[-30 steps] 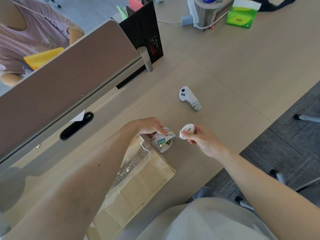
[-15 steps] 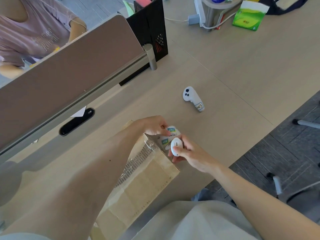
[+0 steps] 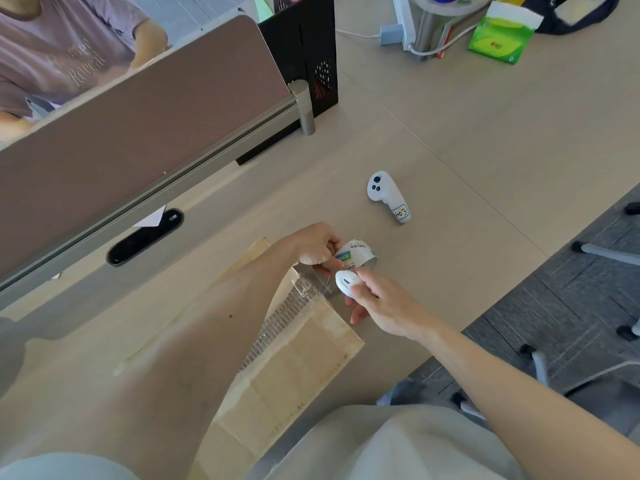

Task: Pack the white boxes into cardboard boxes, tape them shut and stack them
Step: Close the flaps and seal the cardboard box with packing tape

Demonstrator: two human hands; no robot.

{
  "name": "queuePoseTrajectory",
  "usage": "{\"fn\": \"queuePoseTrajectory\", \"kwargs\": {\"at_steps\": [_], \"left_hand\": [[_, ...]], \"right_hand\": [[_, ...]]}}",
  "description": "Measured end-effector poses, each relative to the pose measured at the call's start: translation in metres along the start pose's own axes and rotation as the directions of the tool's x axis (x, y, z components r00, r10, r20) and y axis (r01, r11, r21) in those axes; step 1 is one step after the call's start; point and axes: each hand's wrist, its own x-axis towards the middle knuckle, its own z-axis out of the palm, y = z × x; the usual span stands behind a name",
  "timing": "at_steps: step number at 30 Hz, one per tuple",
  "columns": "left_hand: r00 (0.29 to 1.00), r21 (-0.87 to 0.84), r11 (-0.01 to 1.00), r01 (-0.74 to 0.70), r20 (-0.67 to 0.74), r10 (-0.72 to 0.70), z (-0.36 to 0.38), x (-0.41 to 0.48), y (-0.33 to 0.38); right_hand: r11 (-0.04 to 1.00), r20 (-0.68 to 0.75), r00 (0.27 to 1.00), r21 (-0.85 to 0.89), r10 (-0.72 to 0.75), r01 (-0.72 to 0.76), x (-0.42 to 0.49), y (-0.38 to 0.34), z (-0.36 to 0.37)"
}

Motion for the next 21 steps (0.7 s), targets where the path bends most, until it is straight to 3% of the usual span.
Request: {"fn": "queuePoseTrajectory", "kwargs": {"at_steps": [3, 7, 21], "left_hand": [[1.000, -0.026, 1.000, 0.007, -0.006, -0.007, 0.000, -0.001, 0.001], [0.999, -0.018, 1.000, -0.017, -0.033, 0.017, -0.001, -0.002, 0.003], [0.992, 0.114, 0.992, -0.046, -0.110, 0.058, -0.001, 0.002, -0.001]], "right_hand": [[0.968, -0.079, 0.995, -0.250, -0.055, 0.034, 0.004, -0.002, 0.006], [0.905, -0.140, 0.984, -0.423, -0.112, 0.043, 0.012, -0.007, 0.015], [0.783, -0.172, 0.973, -0.622, -0.156, 0.015, 0.034, -0.029, 0.031]]}}
